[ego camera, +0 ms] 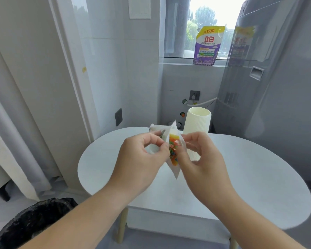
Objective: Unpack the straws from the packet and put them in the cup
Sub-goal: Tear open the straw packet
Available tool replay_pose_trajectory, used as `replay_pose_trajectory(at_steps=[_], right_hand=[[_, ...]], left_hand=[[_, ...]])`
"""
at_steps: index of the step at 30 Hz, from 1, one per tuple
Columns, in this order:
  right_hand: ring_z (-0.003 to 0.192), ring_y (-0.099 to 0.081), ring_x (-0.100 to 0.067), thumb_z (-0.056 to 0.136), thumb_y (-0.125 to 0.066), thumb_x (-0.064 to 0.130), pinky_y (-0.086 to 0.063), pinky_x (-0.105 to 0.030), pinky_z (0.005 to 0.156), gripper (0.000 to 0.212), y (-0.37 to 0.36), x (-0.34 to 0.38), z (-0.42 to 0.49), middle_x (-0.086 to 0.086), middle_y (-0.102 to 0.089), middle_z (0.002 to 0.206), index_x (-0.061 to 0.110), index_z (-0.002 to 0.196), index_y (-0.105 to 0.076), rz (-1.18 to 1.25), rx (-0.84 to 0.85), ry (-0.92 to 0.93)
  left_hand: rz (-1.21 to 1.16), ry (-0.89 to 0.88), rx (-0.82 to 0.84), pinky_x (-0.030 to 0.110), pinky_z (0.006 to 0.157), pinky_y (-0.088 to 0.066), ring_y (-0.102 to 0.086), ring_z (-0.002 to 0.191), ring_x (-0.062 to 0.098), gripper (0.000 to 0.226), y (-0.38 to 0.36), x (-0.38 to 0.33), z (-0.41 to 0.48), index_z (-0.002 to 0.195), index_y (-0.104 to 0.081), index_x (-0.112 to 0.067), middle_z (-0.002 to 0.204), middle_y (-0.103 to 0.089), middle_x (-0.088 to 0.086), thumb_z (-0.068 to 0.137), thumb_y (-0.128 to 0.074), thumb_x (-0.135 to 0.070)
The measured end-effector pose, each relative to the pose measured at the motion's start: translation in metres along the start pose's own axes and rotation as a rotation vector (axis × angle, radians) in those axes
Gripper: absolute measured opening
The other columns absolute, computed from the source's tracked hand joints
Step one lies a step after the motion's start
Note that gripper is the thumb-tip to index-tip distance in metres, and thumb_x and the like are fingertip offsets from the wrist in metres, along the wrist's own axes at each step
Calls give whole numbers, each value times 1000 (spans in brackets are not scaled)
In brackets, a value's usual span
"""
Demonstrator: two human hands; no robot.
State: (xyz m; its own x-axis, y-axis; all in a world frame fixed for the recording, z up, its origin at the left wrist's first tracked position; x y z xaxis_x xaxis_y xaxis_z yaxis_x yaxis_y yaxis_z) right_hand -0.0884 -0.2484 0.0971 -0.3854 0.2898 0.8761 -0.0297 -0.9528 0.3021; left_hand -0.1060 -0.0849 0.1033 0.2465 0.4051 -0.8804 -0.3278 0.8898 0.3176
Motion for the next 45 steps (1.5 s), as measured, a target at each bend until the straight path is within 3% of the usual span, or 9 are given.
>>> replay_pose_trajectory(at_steps=[4, 9, 13, 16, 19, 24, 31, 39, 45], right_hand=[[94, -73, -9, 96, -63, 37, -62, -44, 73, 12, 4, -6, 6, 12, -76, 103, 34, 85, -61, -30, -11, -25], [86, -76, -20, 101, -56, 11, -64, -36, 68, 19, 12, -9, 10, -3, -75, 106, 5, 82, -55, 250, -38, -153], [91, -75, -29, 99, -54, 4, -62, -36, 69, 22, 16, -12, 13, -21, -71, 102, 5, 78, -49, 494, -79, -246], [87, -76, -29, 99, -52, 2, -60, -32, 69, 23, 14, -11, 13, -21, -73, 100, 9, 78, -51, 700, -51, -290], [77, -74, -28, 96, -51, -2, -63, -38, 73, 19, 6, -11, 8, -17, -73, 85, 8, 81, -51, 877, -2, -362], [95, -75, -39, 98, -46, -3, -63, -44, 81, 18, -12, -27, -3, -27, -73, 107, -8, 105, -60, 1159, 45, -554], [106, -71, -45, 106, -39, 31, -55, -54, 95, 44, -4, -72, -4, -29, -72, 115, -2, 132, -50, 1112, -102, -819], [108, -73, -34, 104, -37, 37, -47, -45, 109, 43, -17, -86, -6, -14, -76, 115, 12, 129, -62, 1160, -151, -959], [112, -70, -38, 105, -38, 27, -47, -47, 108, 42, -16, -90, -4, -19, -74, 118, 2, 127, -63, 1136, -172, -972]], left_hand=[[26, -18, -14, 18, 90, -56, -65, 114, -1, 10, 0, 0, 1, 77, -78, -24, 113, -75, -23, 86, -76, -26], [-57, 72, -44, 40, 88, -61, -64, 108, -2, 25, 0, 1, -1, 86, -63, -23, 106, -72, -17, 90, -66, -47], [-229, 600, 78, 56, 89, -61, -71, 95, 23, 64, -18, 39, -9, 109, -57, -12, 102, -69, 12, 91, -51, -73], [-731, 947, 349, 62, 98, -54, -75, 102, 37, 95, -56, 62, -28, 128, -51, -2, 107, -76, 23, 79, -56, -83], [-1190, 833, 397, 60, 112, -42, -65, 125, 39, 107, -74, 55, -20, 144, -51, -2, 135, -67, 23, 76, -58, -84], [-1310, 559, 131, 55, 122, -28, -50, 140, 42, 91, -66, 45, 17, 147, -53, -3, 148, -56, 24, 82, -69, -64], [-1039, 442, -5, 38, 84, -60, -71, 98, 26, 29, -58, 38, 37, 120, -65, -12, 98, -74, 8, 95, -68, -25], [-649, 95, 49, 40, 91, -61, -72, 113, 22, 54, -65, 4, 28, 135, -61, -19, 124, -75, 4, 83, -76, -19], [-676, 109, 107, 45, 97, -58, -69, 119, 24, 67, -63, 9, 30, 141, -56, -22, 131, -72, 4, 79, -79, -19]])
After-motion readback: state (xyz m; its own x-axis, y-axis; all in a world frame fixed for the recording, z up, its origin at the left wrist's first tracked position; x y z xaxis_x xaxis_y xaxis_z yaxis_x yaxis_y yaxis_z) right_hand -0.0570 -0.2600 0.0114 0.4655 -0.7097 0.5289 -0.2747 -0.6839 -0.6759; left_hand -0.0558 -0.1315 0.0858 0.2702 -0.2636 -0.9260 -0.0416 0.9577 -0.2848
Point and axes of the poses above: each hand's wrist, its own z-axis towards the middle knuckle, its own y-axis out of the back of the hand, x = y × z, the point moved 7 cm from there along z, towards the middle knuckle
